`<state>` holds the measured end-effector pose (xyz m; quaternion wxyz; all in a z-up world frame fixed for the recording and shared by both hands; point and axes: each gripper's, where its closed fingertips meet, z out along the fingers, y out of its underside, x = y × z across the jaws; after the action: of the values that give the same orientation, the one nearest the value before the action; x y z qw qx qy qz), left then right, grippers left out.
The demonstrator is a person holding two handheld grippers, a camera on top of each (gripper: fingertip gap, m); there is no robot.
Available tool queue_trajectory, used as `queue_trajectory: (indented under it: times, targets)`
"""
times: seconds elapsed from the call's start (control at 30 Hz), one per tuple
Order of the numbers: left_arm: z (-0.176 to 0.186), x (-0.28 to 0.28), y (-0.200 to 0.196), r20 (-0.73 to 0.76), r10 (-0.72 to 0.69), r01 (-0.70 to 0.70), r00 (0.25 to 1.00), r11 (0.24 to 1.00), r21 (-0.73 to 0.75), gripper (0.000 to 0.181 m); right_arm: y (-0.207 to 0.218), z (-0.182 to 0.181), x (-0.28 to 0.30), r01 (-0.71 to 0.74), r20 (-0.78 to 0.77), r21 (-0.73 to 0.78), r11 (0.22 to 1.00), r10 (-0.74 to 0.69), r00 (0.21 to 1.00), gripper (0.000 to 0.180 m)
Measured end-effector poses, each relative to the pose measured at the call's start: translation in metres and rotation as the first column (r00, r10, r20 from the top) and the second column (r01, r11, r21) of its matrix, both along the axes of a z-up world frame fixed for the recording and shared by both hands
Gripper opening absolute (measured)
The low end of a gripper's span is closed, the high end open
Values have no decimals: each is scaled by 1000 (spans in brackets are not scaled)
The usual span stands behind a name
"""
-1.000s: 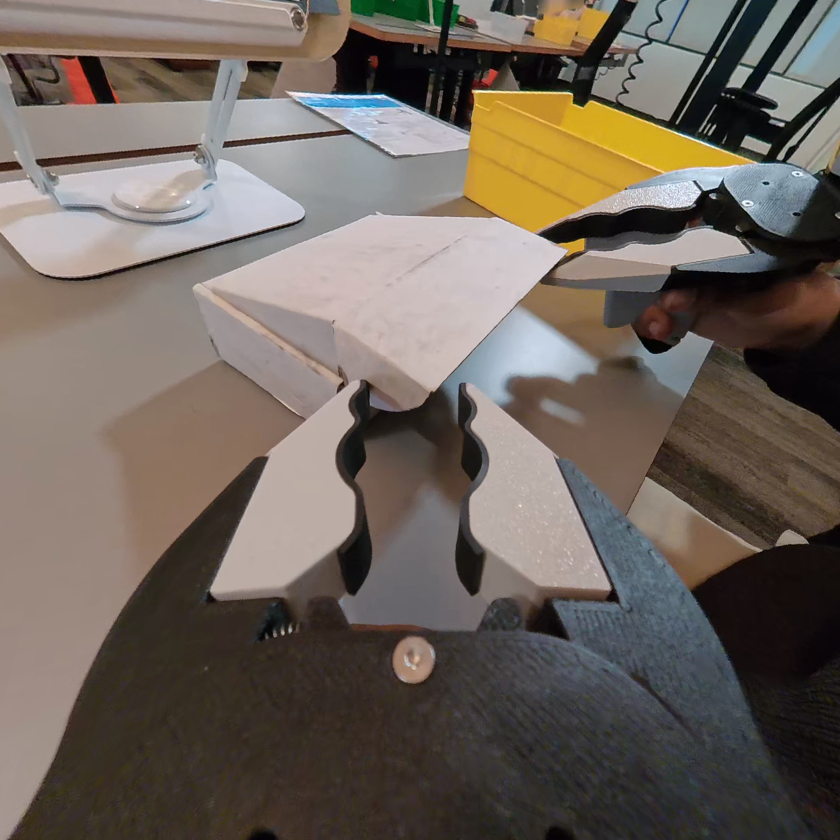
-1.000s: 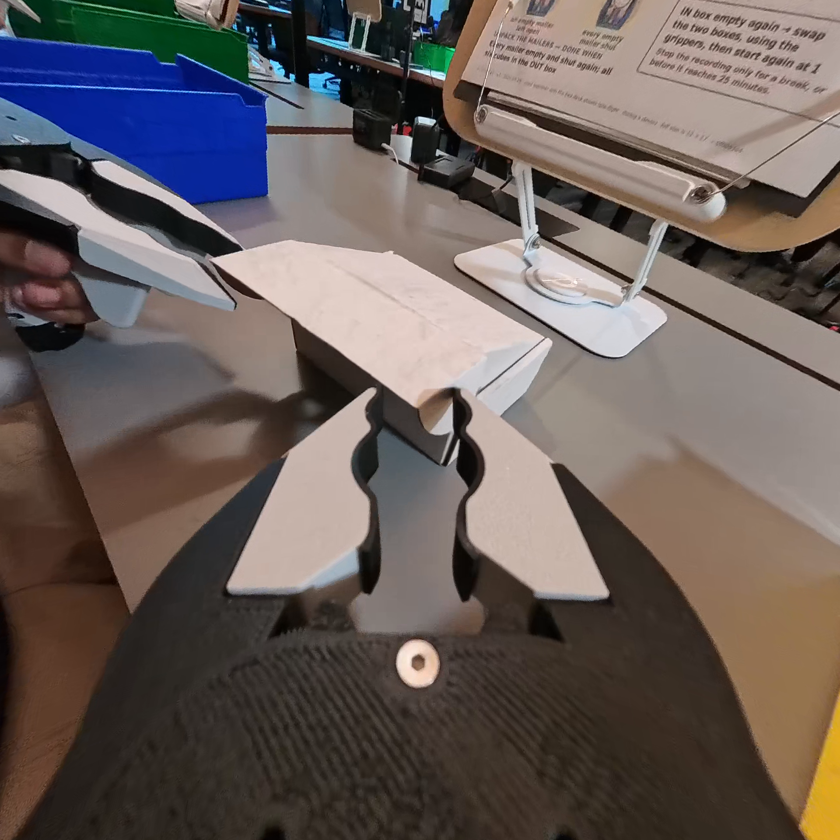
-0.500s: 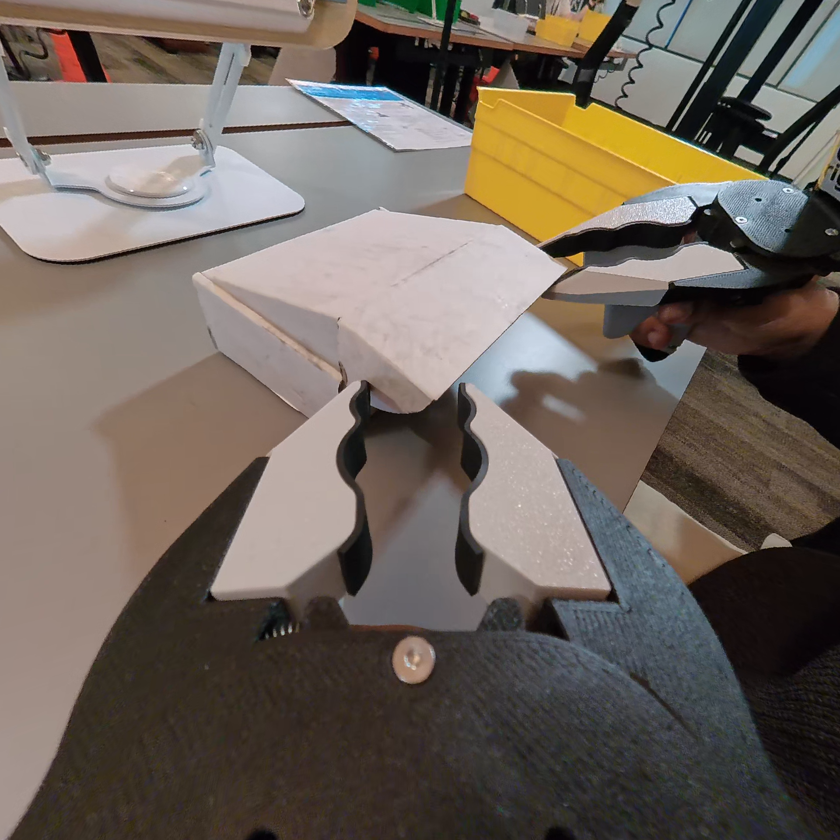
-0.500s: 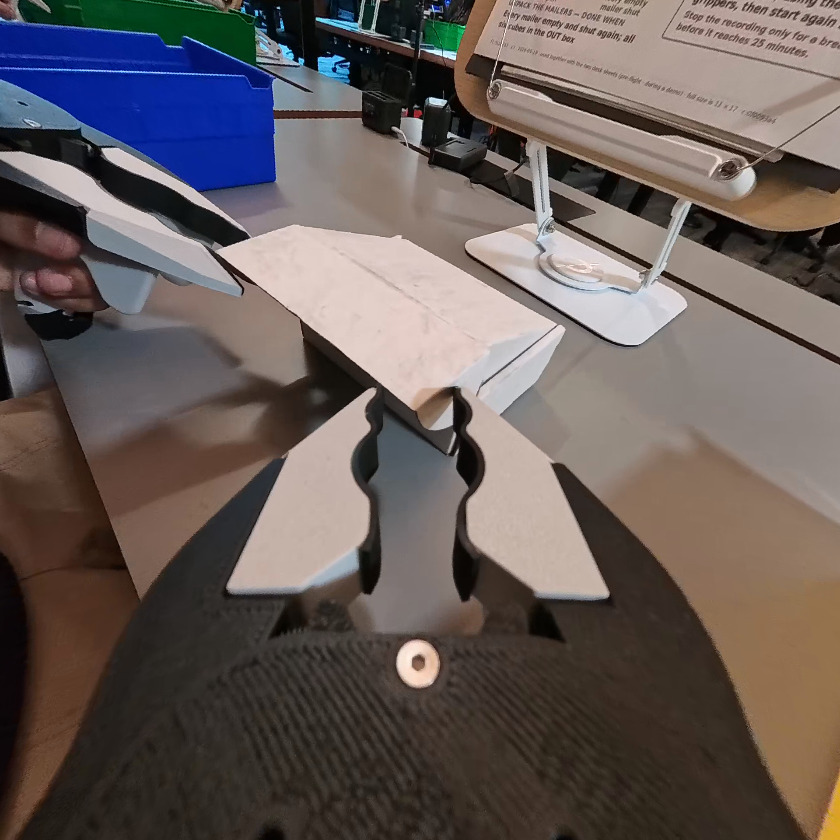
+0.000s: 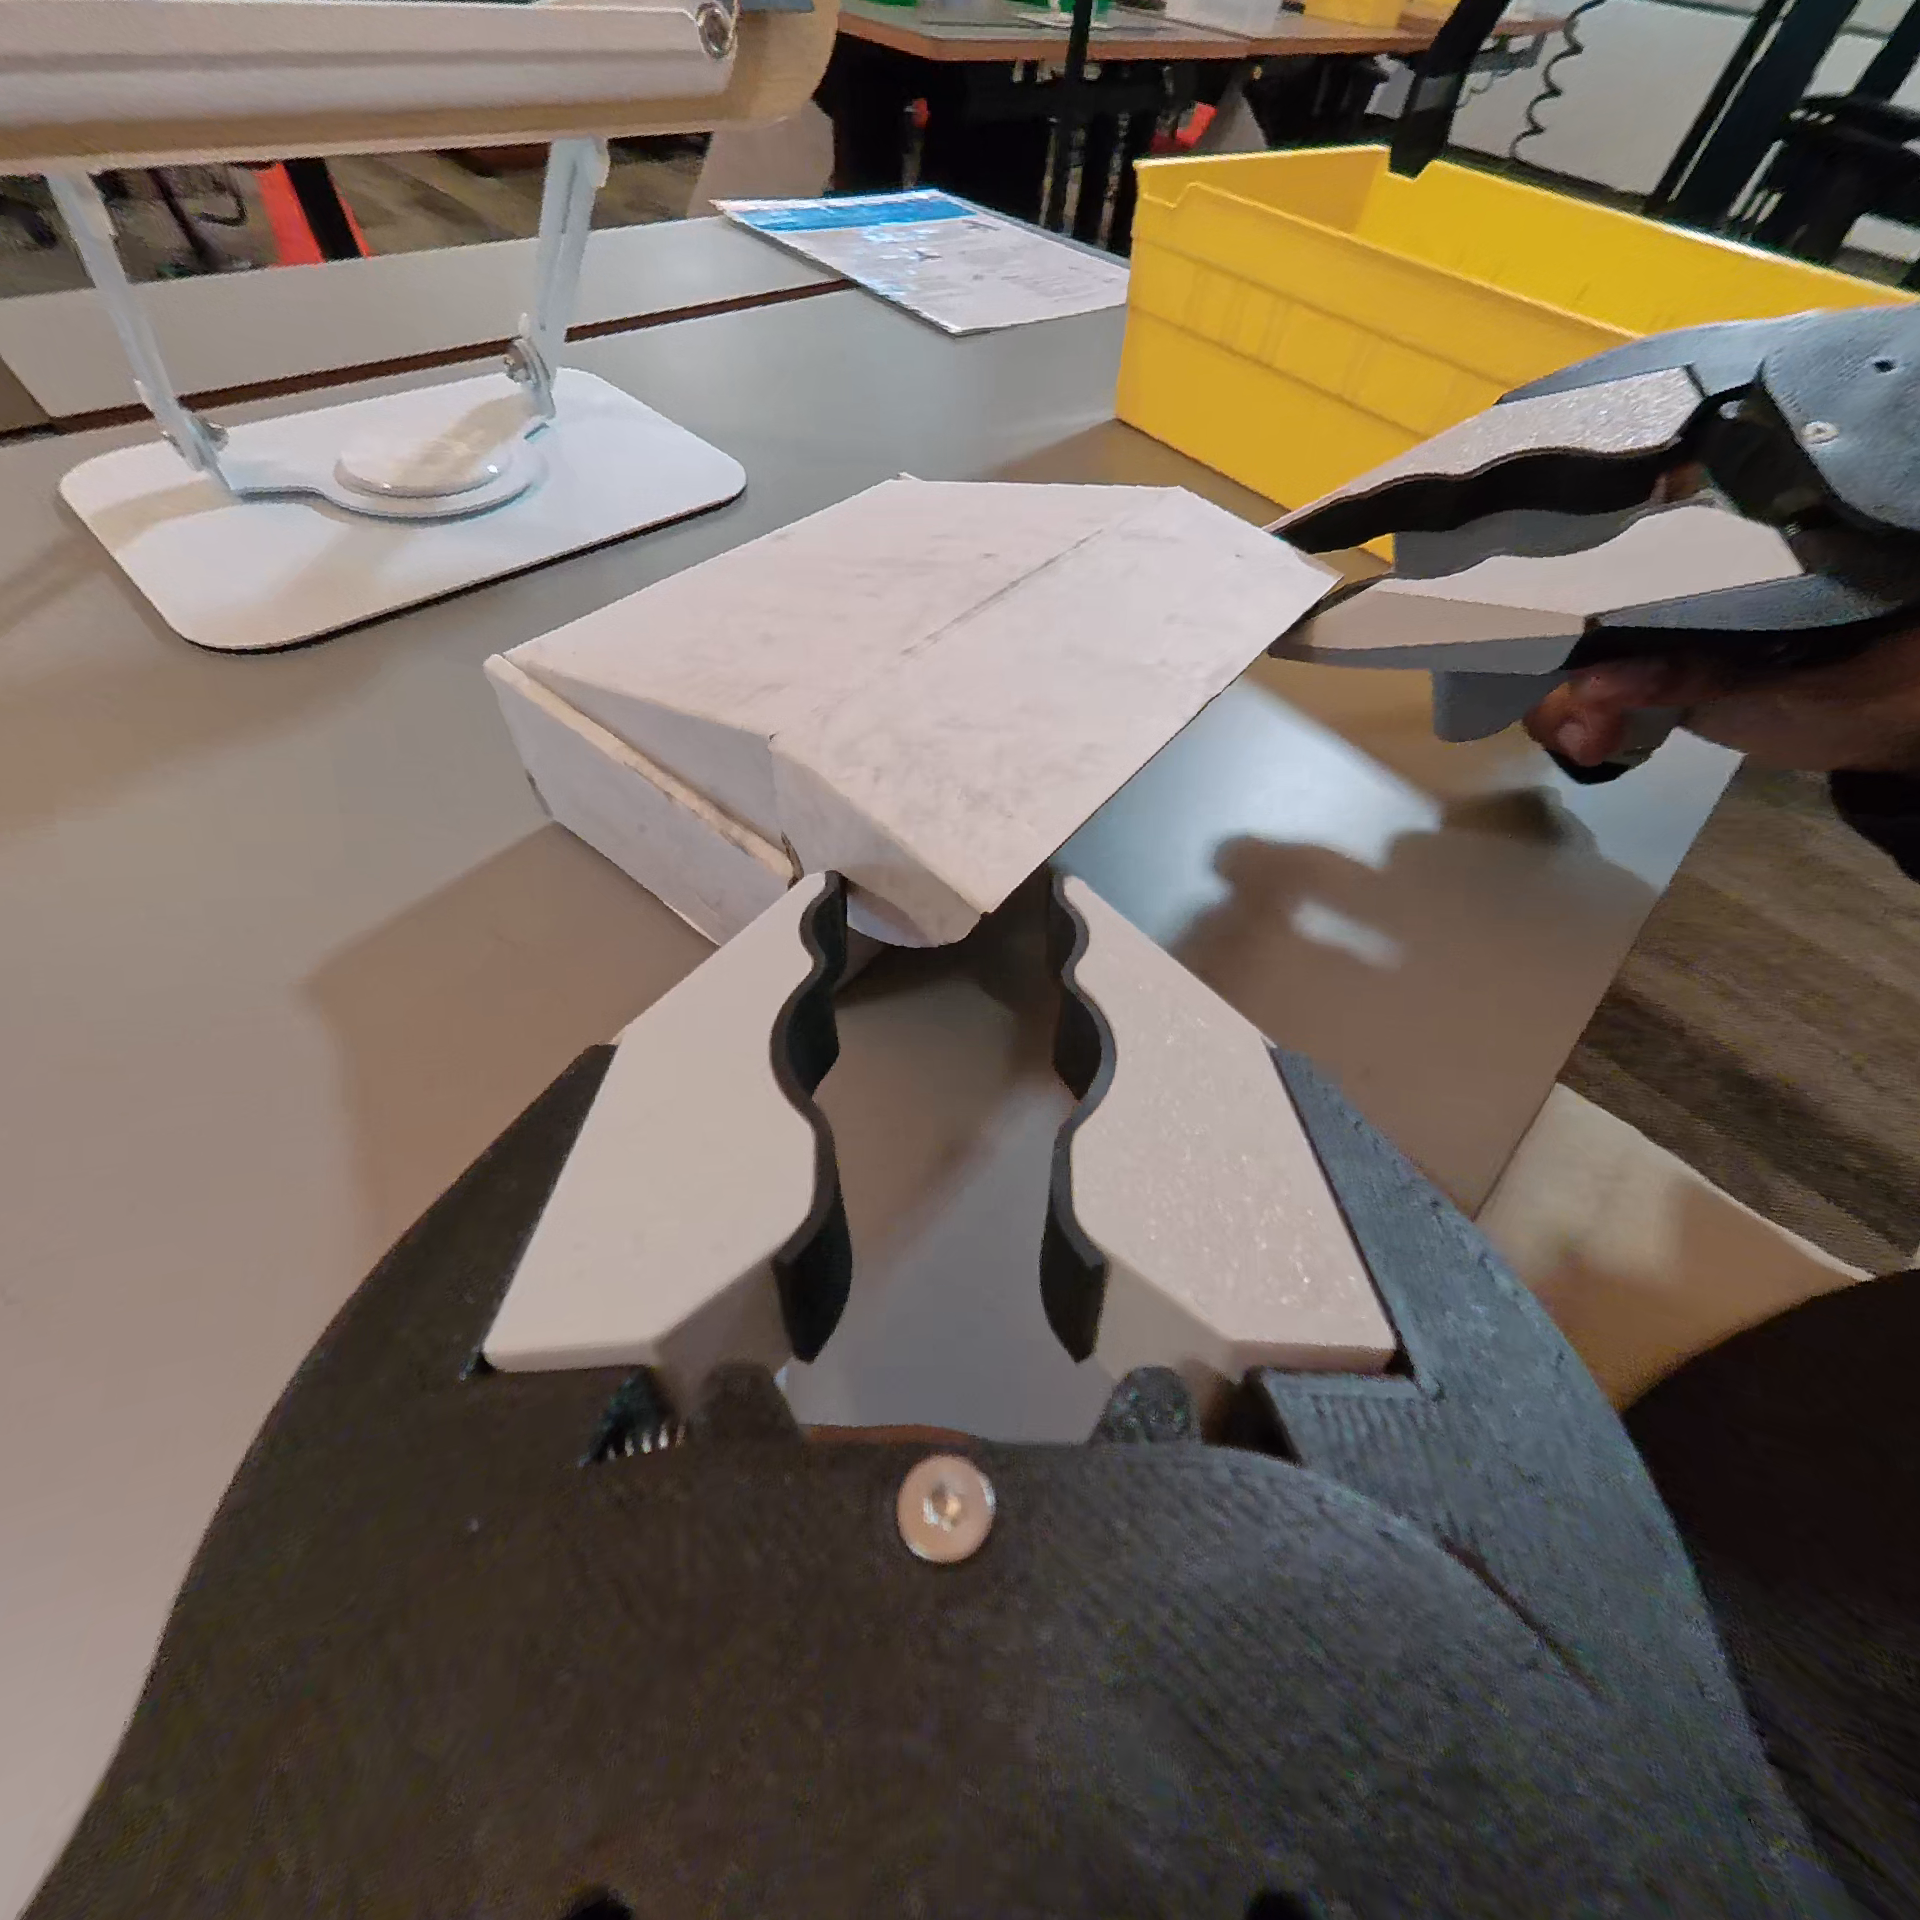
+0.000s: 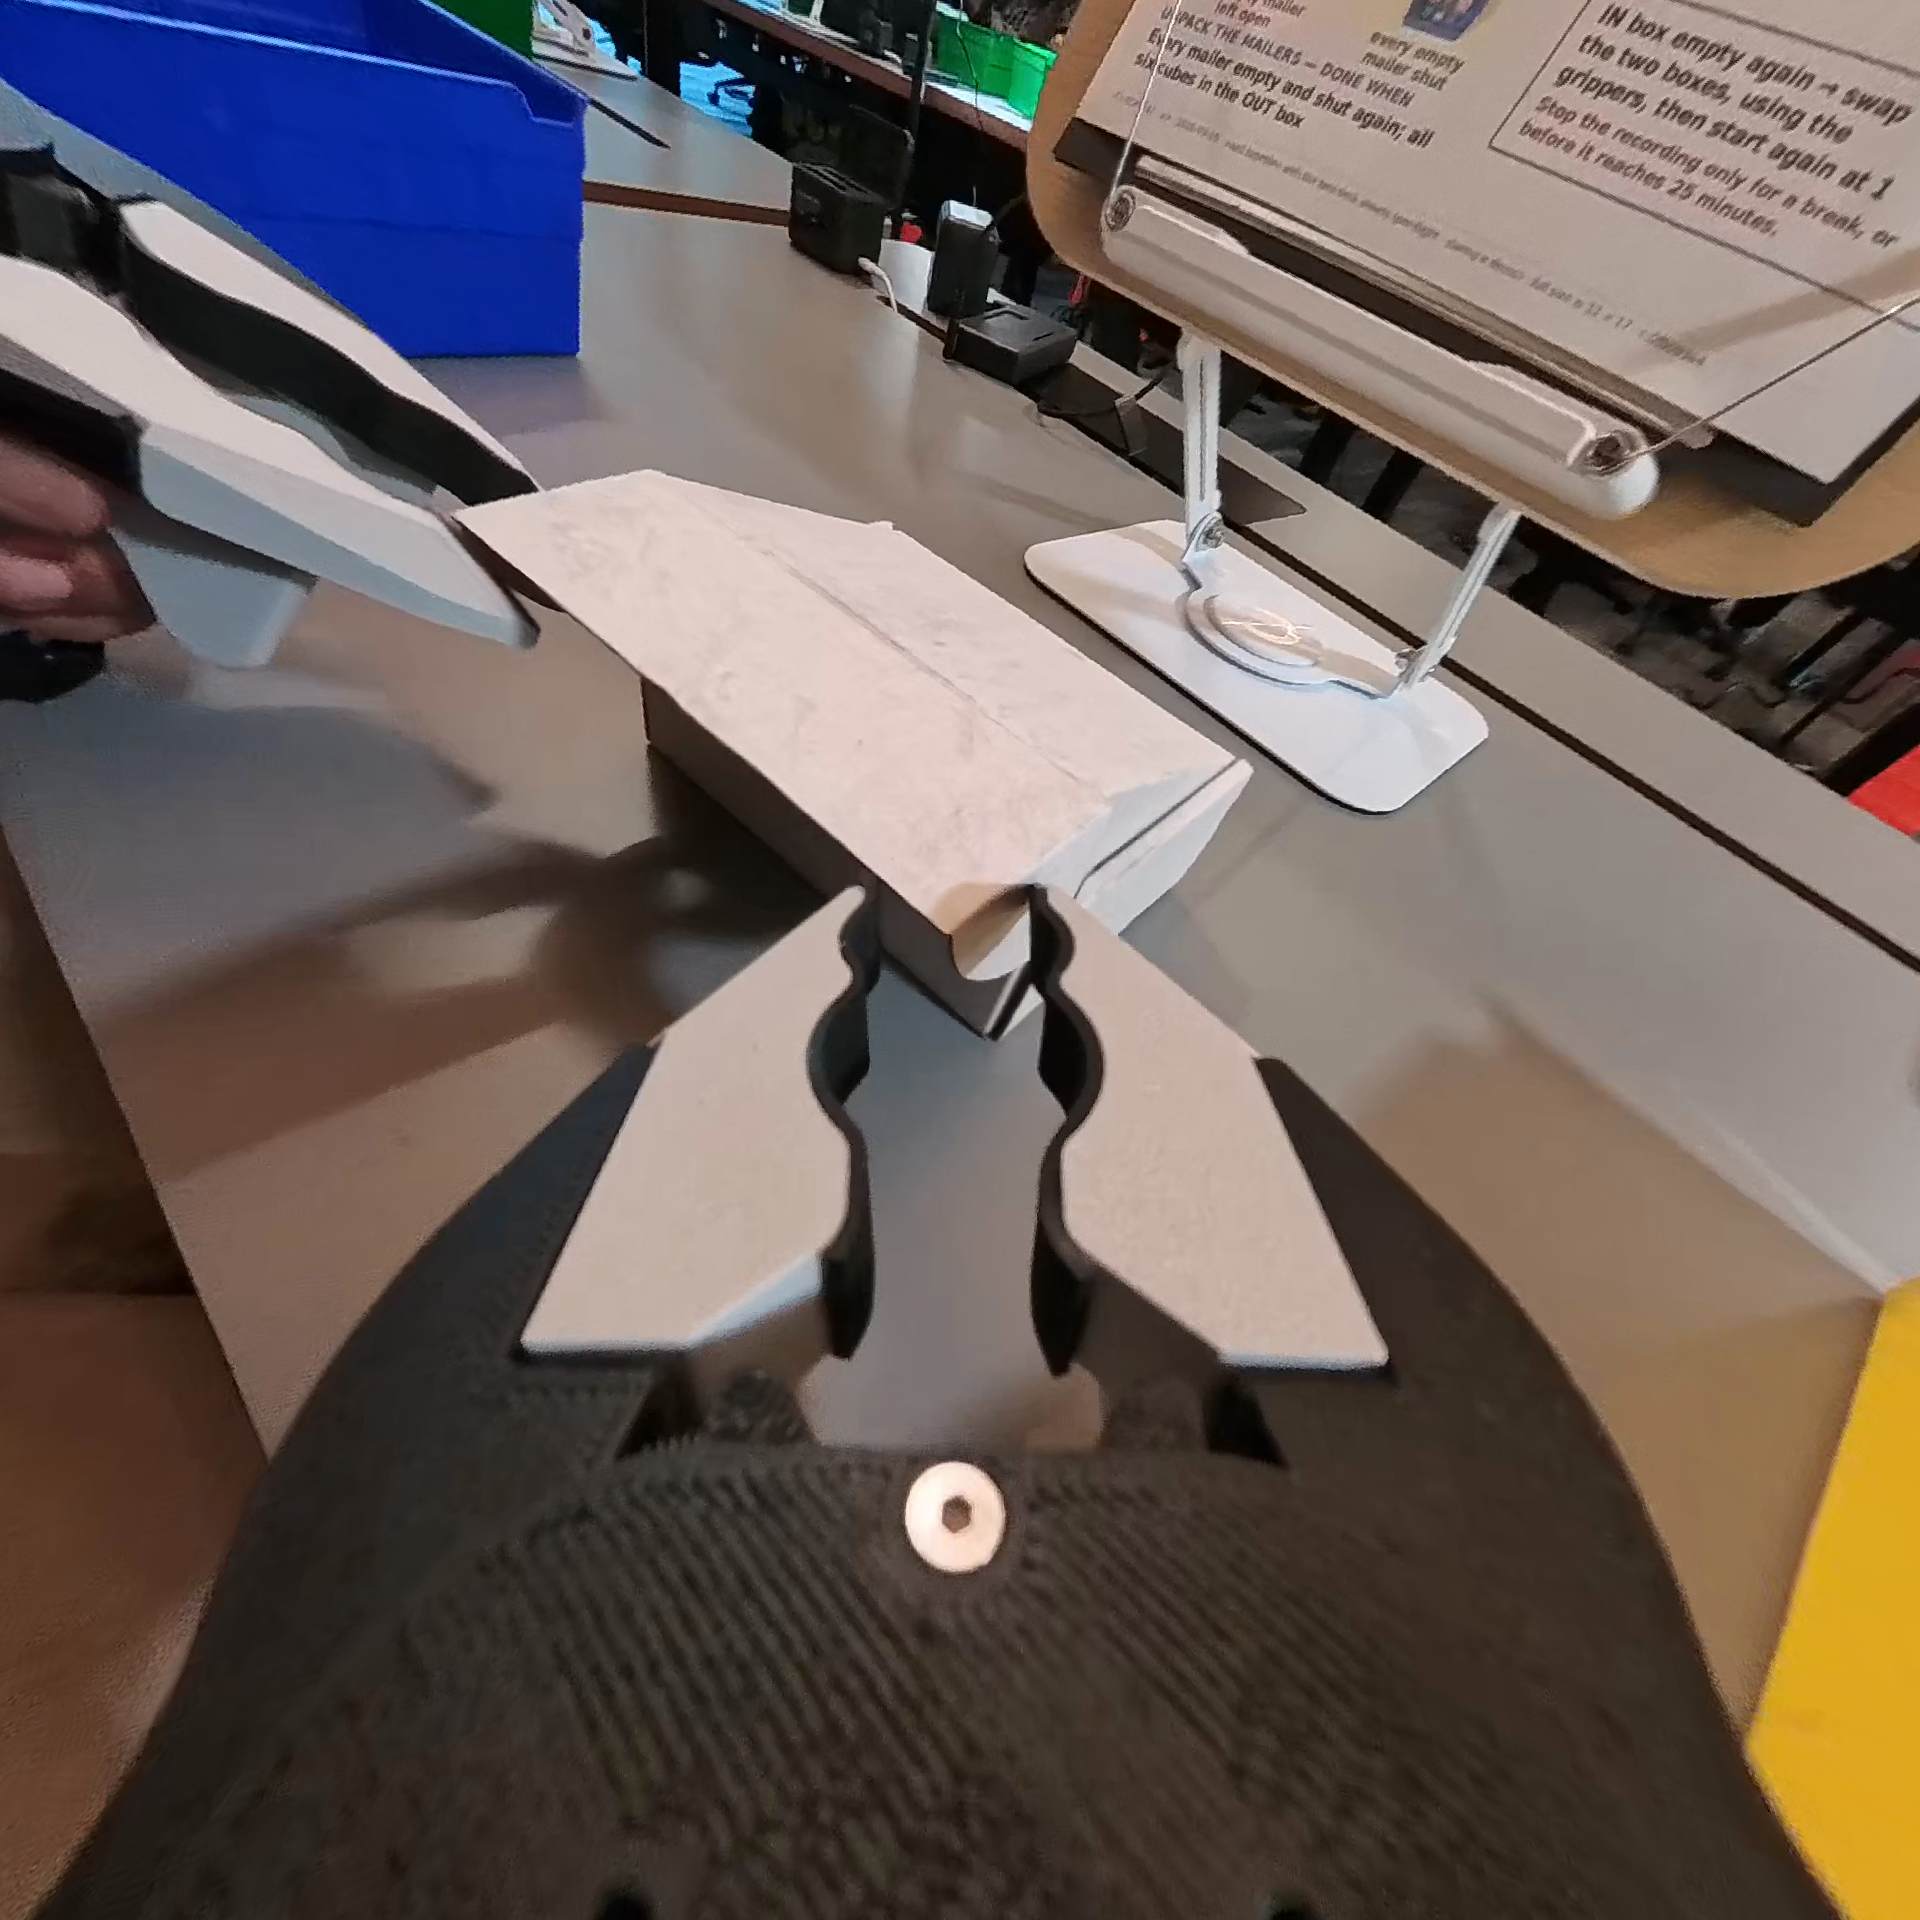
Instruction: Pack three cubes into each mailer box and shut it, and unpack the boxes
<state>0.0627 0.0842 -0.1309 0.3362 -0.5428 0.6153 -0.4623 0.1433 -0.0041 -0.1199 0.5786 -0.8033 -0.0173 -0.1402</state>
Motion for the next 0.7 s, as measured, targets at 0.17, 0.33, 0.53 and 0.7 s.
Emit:
queue_trajectory:
  times: [0.17,0.33,0.53,0.7]
  targets:
    - [3,0,3,28,18,-19,999,999,49,27,-1,3,1,5,15,7,1000,-5,1000,24]
    - [7,-2,6,67,12,-19,998,994,111,17,-2,8,0,-12,-23,25,1000,12,1000,19]
    - [2,-3,5,36,10,-16,999,989,148,15,-3,-2,-1,-19,11,-39,999,20,1000,19]
    - [-5,-4,6,-3,19,-18,1000,982,189,14,-4,-10,-3,-23,23,-76,997,24,999,19]
